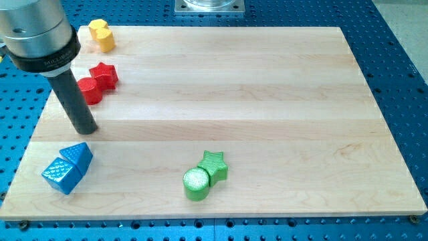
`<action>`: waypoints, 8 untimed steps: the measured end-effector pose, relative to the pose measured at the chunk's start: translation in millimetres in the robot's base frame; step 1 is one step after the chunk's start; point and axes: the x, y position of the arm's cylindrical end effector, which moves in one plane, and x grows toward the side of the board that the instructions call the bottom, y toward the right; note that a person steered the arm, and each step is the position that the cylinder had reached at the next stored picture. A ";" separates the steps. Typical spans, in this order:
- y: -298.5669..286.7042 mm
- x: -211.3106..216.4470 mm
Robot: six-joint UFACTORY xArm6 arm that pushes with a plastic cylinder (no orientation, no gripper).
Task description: Move your arm to the right of the red star
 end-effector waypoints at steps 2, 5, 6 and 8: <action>0.0 15.2; 0.9 36.5; -4.1 36.7; 35.8 -2.1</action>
